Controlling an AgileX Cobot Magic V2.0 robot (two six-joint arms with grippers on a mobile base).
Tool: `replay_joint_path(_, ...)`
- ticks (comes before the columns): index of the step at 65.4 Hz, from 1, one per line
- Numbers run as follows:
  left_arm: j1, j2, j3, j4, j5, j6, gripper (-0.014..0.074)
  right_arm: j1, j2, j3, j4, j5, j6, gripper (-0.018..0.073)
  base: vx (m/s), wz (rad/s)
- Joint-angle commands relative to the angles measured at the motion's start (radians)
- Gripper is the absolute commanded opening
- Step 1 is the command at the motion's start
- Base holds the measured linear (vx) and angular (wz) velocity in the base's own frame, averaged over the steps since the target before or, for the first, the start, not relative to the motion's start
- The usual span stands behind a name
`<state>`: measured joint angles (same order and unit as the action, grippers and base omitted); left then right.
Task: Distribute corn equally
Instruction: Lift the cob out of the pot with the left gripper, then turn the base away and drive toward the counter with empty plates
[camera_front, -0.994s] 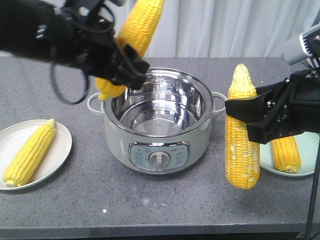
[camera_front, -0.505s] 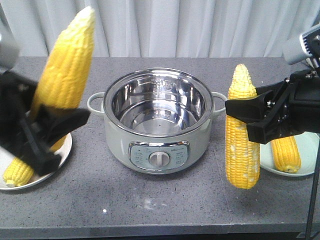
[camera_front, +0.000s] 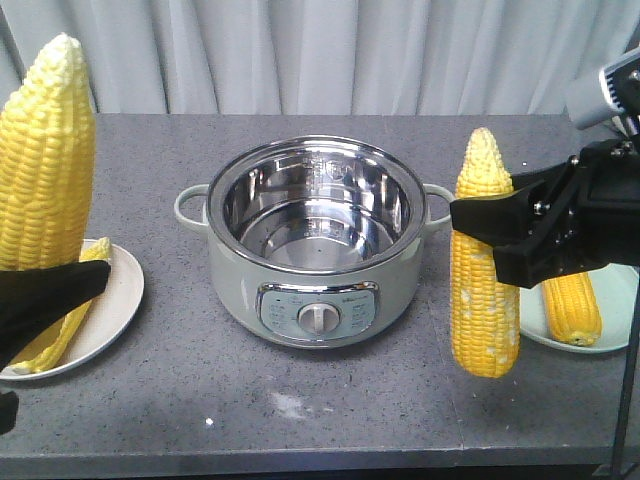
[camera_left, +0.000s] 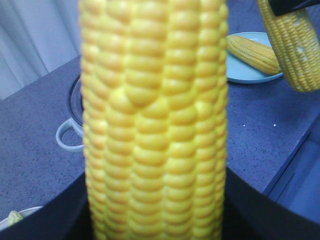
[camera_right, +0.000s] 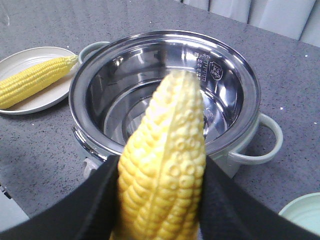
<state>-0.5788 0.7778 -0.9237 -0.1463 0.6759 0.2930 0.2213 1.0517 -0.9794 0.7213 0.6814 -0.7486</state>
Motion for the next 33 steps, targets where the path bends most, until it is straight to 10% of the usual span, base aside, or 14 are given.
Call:
replay_joint_path(1, -0.003, -0.007, -0.022, -0.01, -0.068, -0.009, 0.0354, -0.006, -0.019, -0.027, 0.028, -0.044, -0.008, 0.0153, 0.0, 0.0)
replay_joint_path(33, -0.003, -0.007, -0.022, -0.01, -0.068, -0.009, 0.0354, -0.006, -0.019, -0.027, 0.028, -0.034, -0.008, 0.0153, 0.0, 0.0)
